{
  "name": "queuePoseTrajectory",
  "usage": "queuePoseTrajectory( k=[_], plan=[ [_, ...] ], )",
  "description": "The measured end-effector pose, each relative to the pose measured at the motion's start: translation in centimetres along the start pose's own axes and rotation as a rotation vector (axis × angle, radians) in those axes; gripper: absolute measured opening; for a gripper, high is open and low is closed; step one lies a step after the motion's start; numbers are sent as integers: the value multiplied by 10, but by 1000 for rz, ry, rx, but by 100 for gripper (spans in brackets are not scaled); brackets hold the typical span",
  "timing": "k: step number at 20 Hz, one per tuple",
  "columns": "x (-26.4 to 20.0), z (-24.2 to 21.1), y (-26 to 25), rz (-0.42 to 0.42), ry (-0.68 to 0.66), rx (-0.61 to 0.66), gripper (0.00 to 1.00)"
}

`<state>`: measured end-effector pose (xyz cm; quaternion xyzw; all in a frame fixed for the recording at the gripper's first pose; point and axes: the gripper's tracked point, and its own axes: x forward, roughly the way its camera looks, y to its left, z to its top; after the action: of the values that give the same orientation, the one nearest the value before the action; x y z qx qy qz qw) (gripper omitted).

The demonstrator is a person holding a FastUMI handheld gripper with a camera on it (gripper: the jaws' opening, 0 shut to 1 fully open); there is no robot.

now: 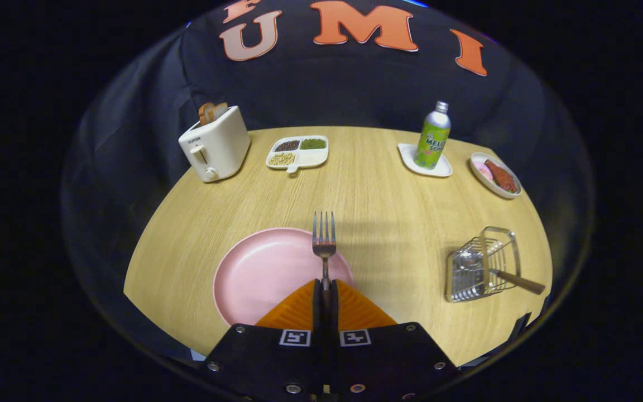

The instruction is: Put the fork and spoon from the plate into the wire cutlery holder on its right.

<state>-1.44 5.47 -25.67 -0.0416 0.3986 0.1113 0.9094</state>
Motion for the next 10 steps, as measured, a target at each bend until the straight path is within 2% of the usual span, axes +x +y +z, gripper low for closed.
queuePoseTrajectory(
  k=[6,10],
  plan=[
    [-38,31,-74,-114,-108,91,5],
    [-52,27,-123,-217,-110,74,5]
  ],
)
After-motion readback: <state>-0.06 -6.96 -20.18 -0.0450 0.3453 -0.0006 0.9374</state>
